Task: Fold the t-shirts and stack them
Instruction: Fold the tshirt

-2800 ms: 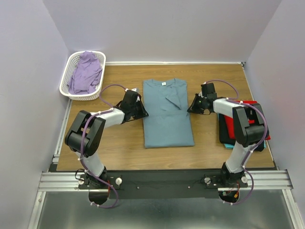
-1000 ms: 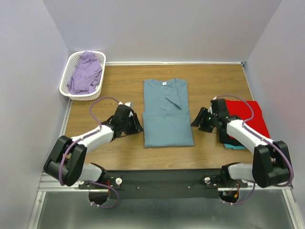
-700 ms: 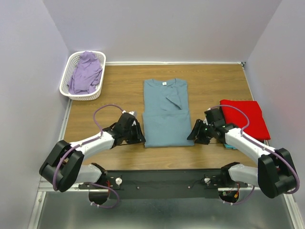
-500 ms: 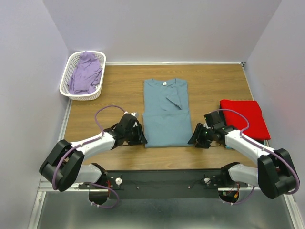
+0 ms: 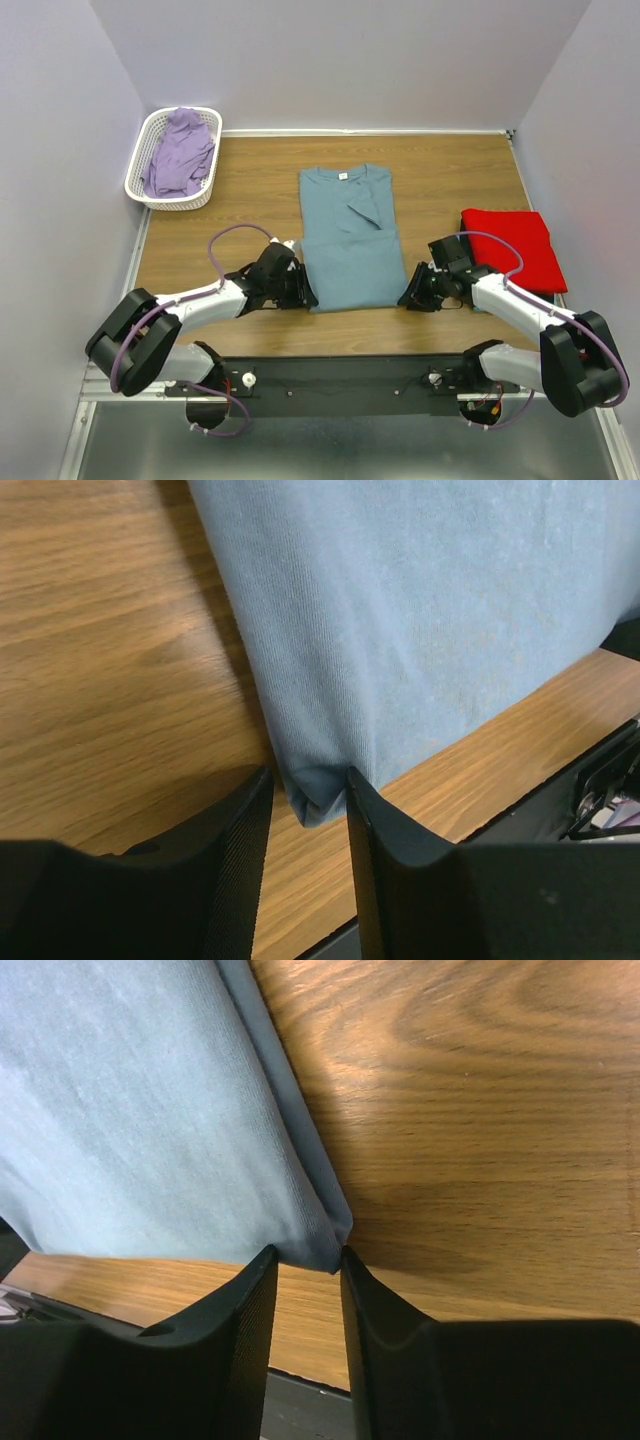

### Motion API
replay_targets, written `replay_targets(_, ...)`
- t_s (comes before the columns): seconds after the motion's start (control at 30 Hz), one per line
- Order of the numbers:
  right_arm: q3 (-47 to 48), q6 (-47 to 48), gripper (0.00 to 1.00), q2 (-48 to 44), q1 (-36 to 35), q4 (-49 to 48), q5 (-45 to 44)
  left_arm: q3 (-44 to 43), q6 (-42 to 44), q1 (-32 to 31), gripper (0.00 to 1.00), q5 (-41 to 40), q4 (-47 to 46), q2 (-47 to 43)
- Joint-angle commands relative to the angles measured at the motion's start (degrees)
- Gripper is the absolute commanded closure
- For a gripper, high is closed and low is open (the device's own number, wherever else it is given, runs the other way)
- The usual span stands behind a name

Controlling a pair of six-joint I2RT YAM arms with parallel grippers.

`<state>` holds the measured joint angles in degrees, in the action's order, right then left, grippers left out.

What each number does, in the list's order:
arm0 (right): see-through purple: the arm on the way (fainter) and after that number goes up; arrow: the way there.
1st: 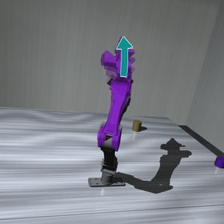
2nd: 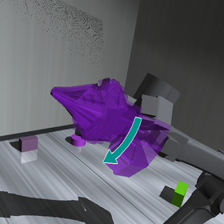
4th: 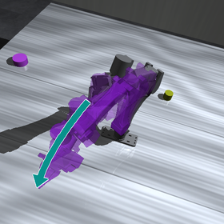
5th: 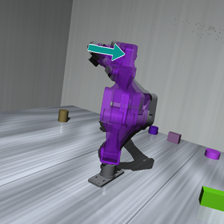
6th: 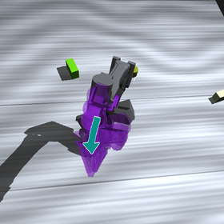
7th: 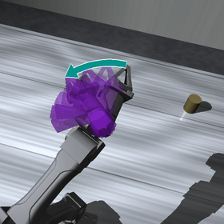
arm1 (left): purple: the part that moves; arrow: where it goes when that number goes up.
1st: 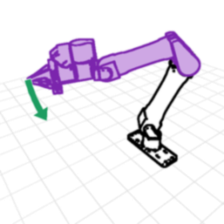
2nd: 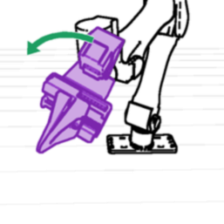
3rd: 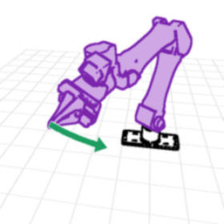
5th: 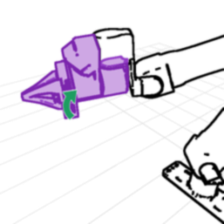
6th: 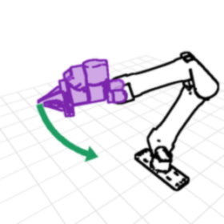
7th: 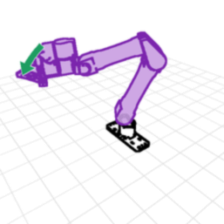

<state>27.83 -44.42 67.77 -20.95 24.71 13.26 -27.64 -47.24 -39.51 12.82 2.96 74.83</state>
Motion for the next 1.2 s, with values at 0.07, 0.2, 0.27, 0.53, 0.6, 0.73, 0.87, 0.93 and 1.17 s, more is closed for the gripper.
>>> replay_targets(0.07,-1.47,-0.75,0.63,0.17,-0.41,-1.07,0.37,2.06,-0.22,-1.27,0.57,1.60,4.15,1.03)
replay_targets(0.2,-1.64,-0.40,0.62,-0.27,-0.41,-1.07,0.54,1.36,0.31,-1.27,0.57,0.19,8.45,-1.26)
replay_targets(0.27,-2.08,-0.31,0.63,-0.09,-0.41,-1.07,0.54,1.36,0.57,-1.27,0.57,0.89,8.73,-2.93)
replay_targets(0.53,-2.52,-0.40,0.63,-0.97,-0.41,-1.07,0.37,2.06,0.75,-1.27,0.61,3.52,6.89,-5.74)
replay_targets(0.6,-2.79,-0.40,0.63,-1.15,-0.41,-1.07,0.37,2.32,0.40,-1.27,0.61,4.58,4.70,-6.88)
replay_targets(0.73,-3.14,-0.49,0.63,-1.67,-0.32,-1.07,0.45,2.41,0.31,-1.27,0.55,5.81,2.84,-8.91)
replay_targets(0.87,-3.14,-0.57,0.63,-1.94,-0.41,-1.07,0.45,2.50,-0.13,-1.19,0.49,4.85,2.05,-8.12)
replay_targets(0.93,-3.22,-0.66,0.63,-1.94,-0.41,-1.07,0.46,2.50,-0.48,-1.27,0.48,4.24,1.43,-6.11)
replay_targets(1.17,-2.96,-0.84,0.63,-2.64,-0.41,-0.98,0.37,3.12,-2.15,-1.19,0.49,2.65,-2.61,-0.65)
